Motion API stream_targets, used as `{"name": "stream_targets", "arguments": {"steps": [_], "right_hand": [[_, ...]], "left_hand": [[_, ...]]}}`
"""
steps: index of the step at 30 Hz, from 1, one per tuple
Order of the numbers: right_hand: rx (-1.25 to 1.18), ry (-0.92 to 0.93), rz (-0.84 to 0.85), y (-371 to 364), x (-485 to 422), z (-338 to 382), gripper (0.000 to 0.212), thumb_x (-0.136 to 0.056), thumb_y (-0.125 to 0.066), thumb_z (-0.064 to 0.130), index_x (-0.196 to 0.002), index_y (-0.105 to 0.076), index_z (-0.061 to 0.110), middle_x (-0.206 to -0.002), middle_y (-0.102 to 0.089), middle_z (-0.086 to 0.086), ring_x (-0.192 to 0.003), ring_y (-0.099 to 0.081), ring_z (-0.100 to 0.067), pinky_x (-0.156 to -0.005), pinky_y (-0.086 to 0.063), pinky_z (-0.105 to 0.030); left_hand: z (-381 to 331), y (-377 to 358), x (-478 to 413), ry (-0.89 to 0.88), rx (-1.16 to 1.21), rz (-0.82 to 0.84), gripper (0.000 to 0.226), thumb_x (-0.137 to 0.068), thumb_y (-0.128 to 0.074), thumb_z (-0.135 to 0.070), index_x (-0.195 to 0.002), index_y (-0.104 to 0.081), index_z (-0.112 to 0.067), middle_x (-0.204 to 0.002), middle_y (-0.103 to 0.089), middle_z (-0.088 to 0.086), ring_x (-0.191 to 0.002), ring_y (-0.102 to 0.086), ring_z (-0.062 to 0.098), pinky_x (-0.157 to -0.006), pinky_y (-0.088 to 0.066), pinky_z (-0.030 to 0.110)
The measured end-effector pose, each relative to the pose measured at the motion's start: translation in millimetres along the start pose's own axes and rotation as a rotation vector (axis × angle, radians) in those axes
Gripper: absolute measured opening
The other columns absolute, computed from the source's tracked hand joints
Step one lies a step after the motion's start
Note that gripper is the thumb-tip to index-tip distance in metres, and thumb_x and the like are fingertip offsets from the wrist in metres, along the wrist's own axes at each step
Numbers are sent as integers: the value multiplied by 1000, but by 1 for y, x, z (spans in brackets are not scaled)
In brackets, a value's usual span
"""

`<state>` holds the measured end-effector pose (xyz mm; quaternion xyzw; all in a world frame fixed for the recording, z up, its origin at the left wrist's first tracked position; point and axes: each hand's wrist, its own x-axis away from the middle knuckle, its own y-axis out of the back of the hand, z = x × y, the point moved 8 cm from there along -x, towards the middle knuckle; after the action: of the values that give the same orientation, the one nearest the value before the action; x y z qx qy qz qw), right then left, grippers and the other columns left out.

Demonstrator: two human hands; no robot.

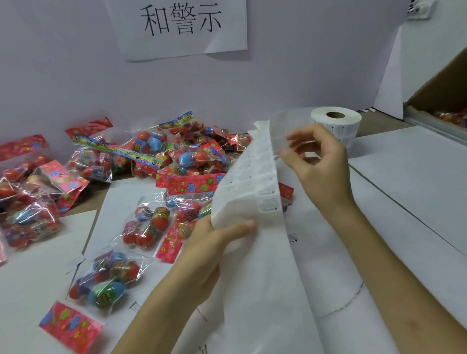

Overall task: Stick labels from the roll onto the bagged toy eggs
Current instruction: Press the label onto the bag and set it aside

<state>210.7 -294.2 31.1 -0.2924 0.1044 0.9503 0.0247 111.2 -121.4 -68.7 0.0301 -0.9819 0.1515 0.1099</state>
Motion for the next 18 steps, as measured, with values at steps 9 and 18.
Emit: {"name": "stream_targets", "arguments": {"steps": [9, 18], "right_hand": [[88, 309, 407, -39, 28, 44, 12, -75, -82, 19, -81, -73, 14, -82, -60, 0, -72, -55, -18, -64, -44, -22], [221, 259, 502, -47, 29, 32, 29, -67, -95, 29, -87, -76, 20, -90, -52, 2, -80, -54, -9, -72, -37, -11]], "left_hand": [[-10, 12, 0, -68, 95, -75, 28, -92, -69, -8, -119, -74, -7, -111, -77, 17, -99, -76, 33, -75, -63, 37], [-13, 9, 0, -113, 123, -41, 26, -92, -68, -9, -117, -74, -6, -111, -77, 20, -100, -76, 35, -78, -63, 37]]}}
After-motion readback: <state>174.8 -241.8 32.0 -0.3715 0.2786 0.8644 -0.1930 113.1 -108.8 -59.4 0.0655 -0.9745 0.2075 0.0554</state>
